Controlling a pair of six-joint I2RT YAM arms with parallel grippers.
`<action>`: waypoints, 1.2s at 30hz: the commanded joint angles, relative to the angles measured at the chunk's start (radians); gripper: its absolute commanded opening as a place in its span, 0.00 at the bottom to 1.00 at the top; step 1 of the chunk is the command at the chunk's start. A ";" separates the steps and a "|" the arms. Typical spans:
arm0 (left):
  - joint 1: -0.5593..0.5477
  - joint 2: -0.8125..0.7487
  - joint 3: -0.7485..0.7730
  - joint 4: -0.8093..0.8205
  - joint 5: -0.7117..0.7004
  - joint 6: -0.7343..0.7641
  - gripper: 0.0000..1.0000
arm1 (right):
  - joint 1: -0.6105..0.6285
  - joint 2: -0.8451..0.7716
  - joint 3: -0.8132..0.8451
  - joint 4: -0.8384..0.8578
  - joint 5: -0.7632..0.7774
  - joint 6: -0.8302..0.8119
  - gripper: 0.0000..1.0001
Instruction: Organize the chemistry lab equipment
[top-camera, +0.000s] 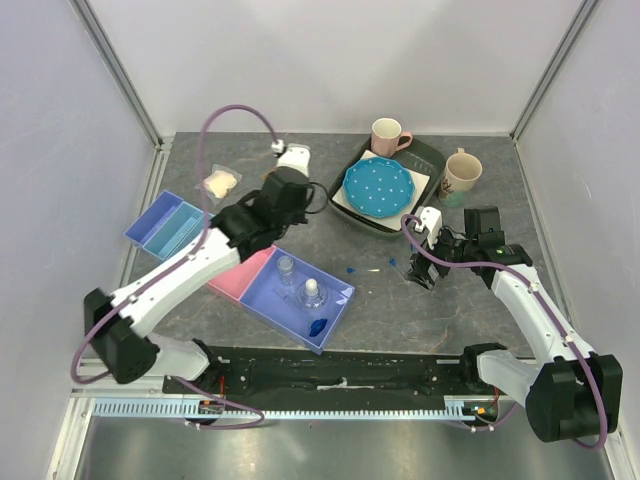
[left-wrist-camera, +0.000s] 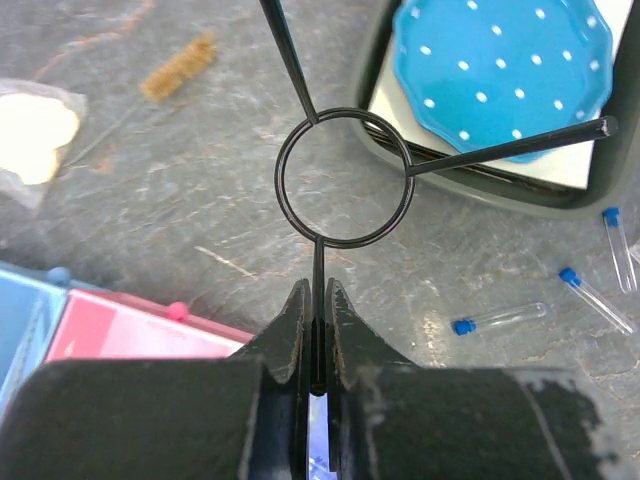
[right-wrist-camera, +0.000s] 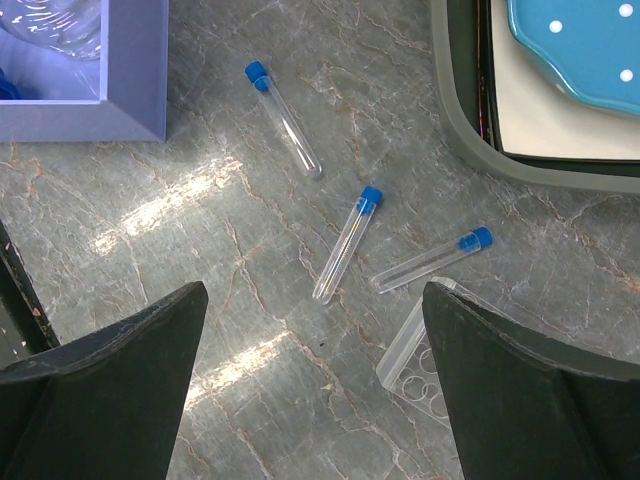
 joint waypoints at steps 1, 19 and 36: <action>0.084 -0.171 -0.030 -0.037 -0.050 0.002 0.02 | -0.005 -0.007 -0.001 -0.003 -0.017 -0.021 0.97; 0.465 -0.567 -0.516 -0.157 0.097 -0.271 0.02 | -0.009 0.012 0.001 -0.003 -0.014 -0.025 0.97; 0.471 -0.451 -0.599 -0.079 0.148 -0.309 0.23 | -0.011 0.031 0.001 -0.005 -0.014 -0.027 0.98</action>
